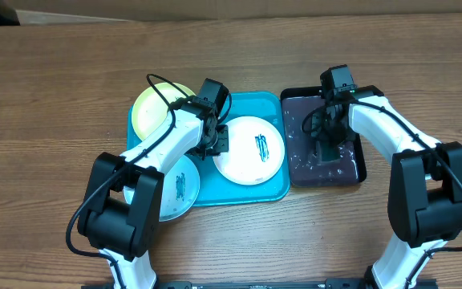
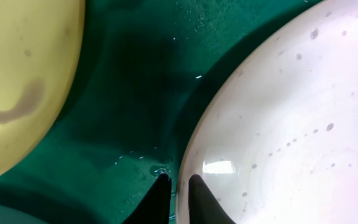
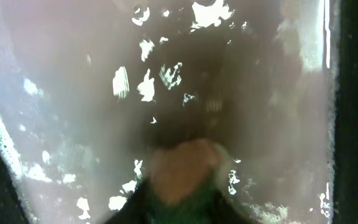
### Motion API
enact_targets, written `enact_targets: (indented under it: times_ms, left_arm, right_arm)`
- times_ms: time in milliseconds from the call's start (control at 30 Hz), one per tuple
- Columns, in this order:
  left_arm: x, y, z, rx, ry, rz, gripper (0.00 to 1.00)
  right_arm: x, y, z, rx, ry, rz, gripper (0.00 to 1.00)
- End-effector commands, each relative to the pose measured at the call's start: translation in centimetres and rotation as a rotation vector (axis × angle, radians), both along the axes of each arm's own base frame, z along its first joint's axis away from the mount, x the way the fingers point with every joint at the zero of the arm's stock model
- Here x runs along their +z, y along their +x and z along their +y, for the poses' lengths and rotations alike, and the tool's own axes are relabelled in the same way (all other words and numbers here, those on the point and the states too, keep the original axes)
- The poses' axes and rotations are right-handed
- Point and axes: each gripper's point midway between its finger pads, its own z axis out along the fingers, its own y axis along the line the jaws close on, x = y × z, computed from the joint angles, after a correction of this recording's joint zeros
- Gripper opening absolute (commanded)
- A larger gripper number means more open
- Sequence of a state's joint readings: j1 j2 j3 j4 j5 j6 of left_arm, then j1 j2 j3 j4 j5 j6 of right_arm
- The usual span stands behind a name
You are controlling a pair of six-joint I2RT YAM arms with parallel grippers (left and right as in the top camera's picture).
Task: Clean dirty plates on tray and stack at the side
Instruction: 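Rub the green sponge around the black tray with the right gripper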
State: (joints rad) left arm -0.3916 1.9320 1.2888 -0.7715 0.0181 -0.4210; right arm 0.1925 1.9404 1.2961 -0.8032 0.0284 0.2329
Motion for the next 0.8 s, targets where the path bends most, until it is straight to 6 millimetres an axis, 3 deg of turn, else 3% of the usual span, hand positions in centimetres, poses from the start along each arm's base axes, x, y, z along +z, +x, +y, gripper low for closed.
enact_targets:
  times_ms: [0, 33, 67, 100, 133, 333, 600, 767]
  left_arm:
    - [-0.5, -0.2, 0.0, 0.015, 0.002, 0.014, 0.14]
    - [-0.5, -0.2, 0.0, 0.015, 0.002, 0.014, 0.14]
    - [-0.5, -0.3, 0.0, 0.015, 0.002, 0.014, 0.14]
    - [-0.5, -0.3, 0.0, 0.015, 0.002, 0.014, 0.14]
    - [-0.5, -0.3, 0.0, 0.015, 0.002, 0.014, 0.14]
    - [-0.5, -0.2, 0.0, 0.015, 0.002, 0.014, 0.14]
    - [-0.5, -0.2, 0.0, 0.015, 0.002, 0.014, 0.14]
    - [-0.5, -0.2, 0.0, 0.015, 0.002, 0.014, 0.15]
  right_arm:
    - [0.8, 1.1, -0.1, -0.002, -0.002, -0.033, 0.12]
    - [0.8, 1.1, -0.1, -0.002, -0.002, -0.034, 0.35]
    - [0.8, 1.2, -0.1, -0.003, -0.001, -0.038, 0.66]
    - [0.9, 1.3, -0.1, -0.003, -0.001, -0.040, 0.82]
    - [1.0, 1.3, -0.1, -0.003, 0.000, -0.039, 0.89]
    - [2.6, 0.7, -0.2, -0.002, -0.010, 0.012, 0.87]
    - [2.4, -1.2, -0.7, -0.002, -0.033, 0.091, 0.60]
    - [1.9, -1.7, -0.7, -0.001, -0.035, 0.103, 0.59]
